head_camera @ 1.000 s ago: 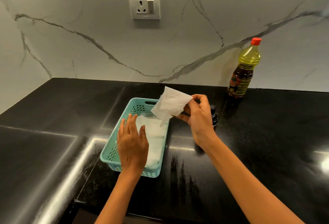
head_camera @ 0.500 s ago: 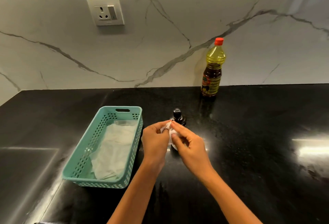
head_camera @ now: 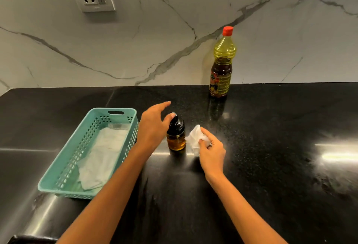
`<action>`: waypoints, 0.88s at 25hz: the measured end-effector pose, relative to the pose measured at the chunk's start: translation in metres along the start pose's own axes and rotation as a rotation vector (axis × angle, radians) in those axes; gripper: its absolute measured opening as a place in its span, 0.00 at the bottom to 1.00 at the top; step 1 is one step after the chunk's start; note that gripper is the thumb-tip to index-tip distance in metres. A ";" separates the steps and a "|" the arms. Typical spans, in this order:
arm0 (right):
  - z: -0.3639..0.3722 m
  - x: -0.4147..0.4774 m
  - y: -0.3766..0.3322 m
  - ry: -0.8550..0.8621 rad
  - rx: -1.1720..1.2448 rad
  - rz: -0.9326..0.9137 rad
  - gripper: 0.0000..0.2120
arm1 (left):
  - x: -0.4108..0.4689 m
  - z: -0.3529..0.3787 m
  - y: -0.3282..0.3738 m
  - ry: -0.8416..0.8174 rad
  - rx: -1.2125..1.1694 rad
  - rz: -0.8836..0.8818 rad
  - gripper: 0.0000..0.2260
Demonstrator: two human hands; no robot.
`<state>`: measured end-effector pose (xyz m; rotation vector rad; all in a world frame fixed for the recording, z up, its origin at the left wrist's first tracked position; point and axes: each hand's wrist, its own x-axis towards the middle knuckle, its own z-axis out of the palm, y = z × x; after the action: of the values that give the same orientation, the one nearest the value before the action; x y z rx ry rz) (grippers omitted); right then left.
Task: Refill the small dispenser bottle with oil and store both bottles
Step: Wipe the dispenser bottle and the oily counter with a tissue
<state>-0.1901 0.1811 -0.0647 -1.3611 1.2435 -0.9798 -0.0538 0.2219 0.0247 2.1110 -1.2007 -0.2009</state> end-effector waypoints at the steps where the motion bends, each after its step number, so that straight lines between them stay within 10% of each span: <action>1: 0.006 0.002 0.006 -0.020 0.007 0.026 0.18 | 0.004 0.002 0.001 -0.041 0.069 0.016 0.18; 7: 0.040 0.002 0.005 -0.205 0.139 0.238 0.14 | 0.020 0.002 0.014 -0.155 0.334 -0.049 0.14; 14: 0.048 0.012 -0.022 -0.264 0.074 -0.134 0.20 | 0.022 -0.004 0.024 -0.157 0.419 -0.079 0.12; 22: 0.033 0.035 -0.012 -0.275 0.068 -0.094 0.11 | 0.029 -0.004 0.023 -0.199 0.354 -0.202 0.12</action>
<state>-0.1508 0.1514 -0.0604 -1.4561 0.9397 -0.8578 -0.0517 0.1925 0.0481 2.5757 -1.2037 -0.3150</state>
